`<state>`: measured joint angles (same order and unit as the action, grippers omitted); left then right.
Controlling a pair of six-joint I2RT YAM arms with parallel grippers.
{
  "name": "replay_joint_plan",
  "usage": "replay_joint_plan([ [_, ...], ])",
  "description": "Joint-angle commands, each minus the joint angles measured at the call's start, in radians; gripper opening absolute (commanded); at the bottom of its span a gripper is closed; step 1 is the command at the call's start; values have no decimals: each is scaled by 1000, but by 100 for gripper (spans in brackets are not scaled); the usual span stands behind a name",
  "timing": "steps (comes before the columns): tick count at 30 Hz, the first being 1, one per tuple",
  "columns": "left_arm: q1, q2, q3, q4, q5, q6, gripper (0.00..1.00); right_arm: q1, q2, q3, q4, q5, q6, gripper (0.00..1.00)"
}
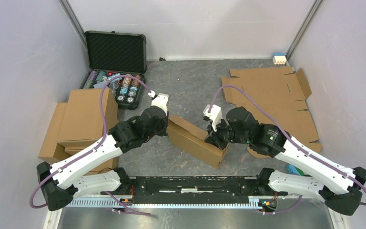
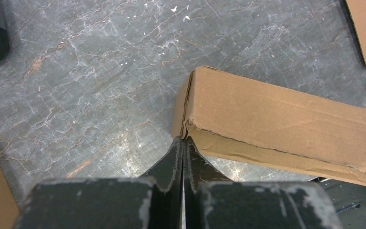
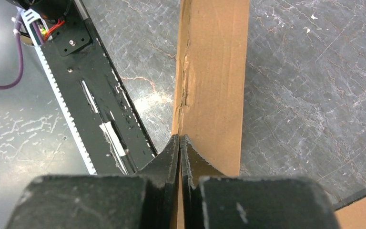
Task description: Fold the paper box
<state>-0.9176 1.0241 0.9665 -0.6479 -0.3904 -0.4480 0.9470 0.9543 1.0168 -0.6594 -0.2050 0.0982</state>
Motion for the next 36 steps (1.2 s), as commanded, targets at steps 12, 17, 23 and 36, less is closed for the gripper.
replay_joint_plan([
  [12,-2,-102,56,-175,13,-93,41,120,13,-99,8,223,14,4],
  [17,0,-136,117,-146,51,-77,28,121,-1,-158,46,208,22,4],
  [23,7,-44,216,-72,99,-20,2,121,-16,-184,57,208,35,4],
  [36,172,4,-72,167,306,-4,2,121,-31,-212,59,207,39,4],
])
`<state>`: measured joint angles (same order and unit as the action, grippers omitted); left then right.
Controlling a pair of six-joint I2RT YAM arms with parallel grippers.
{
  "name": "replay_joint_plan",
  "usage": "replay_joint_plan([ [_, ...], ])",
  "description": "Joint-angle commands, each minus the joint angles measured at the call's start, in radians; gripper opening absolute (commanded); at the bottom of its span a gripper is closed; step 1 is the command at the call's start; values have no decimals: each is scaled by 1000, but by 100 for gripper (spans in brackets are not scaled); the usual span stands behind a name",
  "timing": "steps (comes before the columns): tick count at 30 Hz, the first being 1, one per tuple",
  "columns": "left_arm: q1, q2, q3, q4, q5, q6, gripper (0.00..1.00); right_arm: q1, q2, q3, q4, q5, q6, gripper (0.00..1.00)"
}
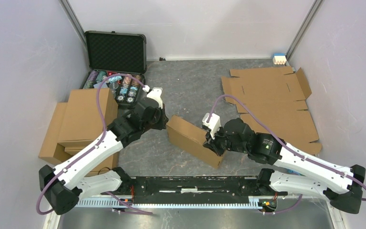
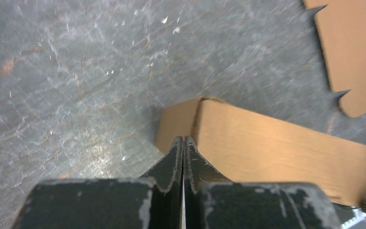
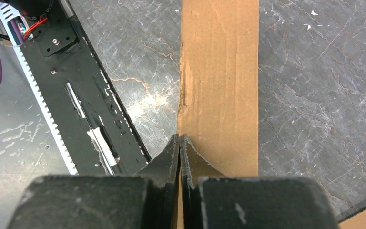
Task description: Fold the paper box
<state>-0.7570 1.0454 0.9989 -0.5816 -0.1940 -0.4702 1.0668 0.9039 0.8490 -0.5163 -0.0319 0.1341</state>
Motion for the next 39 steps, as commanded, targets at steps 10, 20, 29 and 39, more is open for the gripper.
replay_joint_plan([
  [10,18,-91,-102,32,26,27,2,1,37,-15,-86,34,-1,5],
  [20,19,-83,62,35,161,55,2,1,33,-19,-86,34,-2,5],
  [29,30,-75,-100,65,72,38,2,0,27,-22,-83,35,-1,7],
  [39,35,-84,-135,71,93,37,2,-1,0,172,-162,109,68,36],
])
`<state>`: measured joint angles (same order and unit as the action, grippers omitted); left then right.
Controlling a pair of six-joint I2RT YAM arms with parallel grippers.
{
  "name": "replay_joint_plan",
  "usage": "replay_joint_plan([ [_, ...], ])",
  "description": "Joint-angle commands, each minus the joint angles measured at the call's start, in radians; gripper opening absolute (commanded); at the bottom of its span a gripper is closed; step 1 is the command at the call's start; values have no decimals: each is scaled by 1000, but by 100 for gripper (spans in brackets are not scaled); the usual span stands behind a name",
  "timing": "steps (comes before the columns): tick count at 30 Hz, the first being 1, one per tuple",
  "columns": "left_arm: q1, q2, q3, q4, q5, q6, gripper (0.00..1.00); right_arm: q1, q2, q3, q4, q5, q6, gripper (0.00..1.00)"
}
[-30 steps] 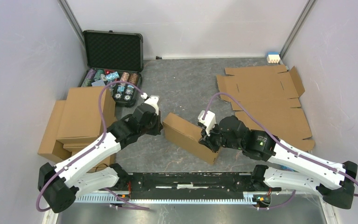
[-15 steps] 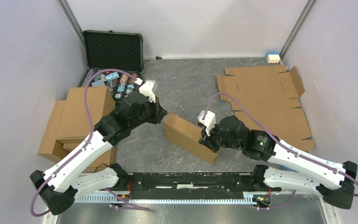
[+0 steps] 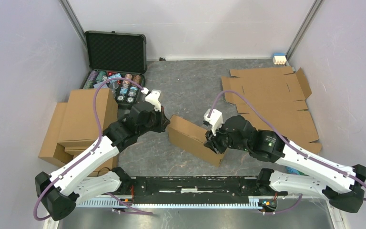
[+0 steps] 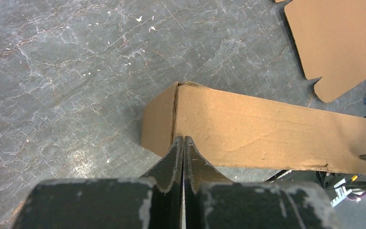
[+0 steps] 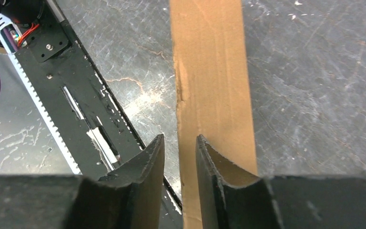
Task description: Fold the paper box
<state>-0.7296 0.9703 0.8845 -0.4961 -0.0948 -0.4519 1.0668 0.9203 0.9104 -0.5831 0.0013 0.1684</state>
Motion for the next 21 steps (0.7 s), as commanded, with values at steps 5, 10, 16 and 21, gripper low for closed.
replay_joint_plan([
  [5,7,-9,-22,-16,-3,19,2,0,-74,182,-185,101,77,24],
  [10,7,-9,-21,-10,5,19,2,0,-140,113,-245,106,129,0],
  [16,7,-4,-19,-7,13,17,2,-1,-214,-53,-247,167,185,0],
  [21,7,-3,-17,-7,18,13,2,-1,-227,-120,-212,170,202,0],
])
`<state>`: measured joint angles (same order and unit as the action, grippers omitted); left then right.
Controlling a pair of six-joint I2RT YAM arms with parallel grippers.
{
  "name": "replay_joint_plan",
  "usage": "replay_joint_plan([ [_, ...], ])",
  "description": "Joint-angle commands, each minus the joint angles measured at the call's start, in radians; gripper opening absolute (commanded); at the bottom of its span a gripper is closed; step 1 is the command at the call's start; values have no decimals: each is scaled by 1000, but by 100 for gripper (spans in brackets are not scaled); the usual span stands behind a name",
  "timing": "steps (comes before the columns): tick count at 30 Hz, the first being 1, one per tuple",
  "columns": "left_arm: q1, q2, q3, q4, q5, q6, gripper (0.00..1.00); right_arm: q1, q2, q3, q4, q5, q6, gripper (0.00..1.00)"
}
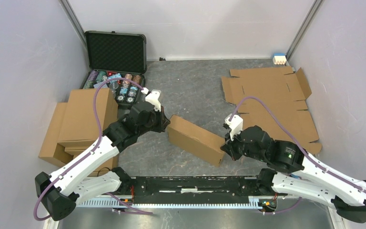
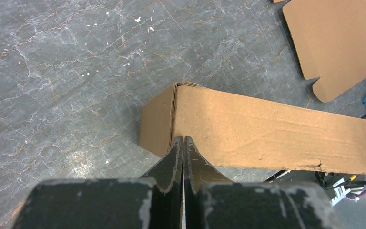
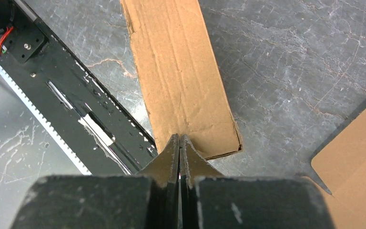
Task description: Fold the paper box
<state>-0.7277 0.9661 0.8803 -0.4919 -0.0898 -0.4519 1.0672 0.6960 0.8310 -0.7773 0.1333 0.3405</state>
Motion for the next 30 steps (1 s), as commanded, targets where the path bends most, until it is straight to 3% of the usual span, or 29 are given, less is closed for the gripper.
replay_joint_plan([
  [1,5,2,-14,-11,14,13,2,-1,3,-26,-23,41,28,0],
  [9,5,-3,-10,-16,14,13,2,-1,32,182,-114,83,1,0],
  [20,5,-2,-9,-18,15,13,2,-1,-26,-38,-62,24,51,0],
  [27,5,-11,1,-22,13,11,2,-1,40,114,-123,65,13,0],
  [29,5,-16,18,-36,10,11,8,-1,48,156,-131,75,10,7],
  [30,5,-21,27,-48,6,13,15,-2,50,172,-133,73,10,17],
])
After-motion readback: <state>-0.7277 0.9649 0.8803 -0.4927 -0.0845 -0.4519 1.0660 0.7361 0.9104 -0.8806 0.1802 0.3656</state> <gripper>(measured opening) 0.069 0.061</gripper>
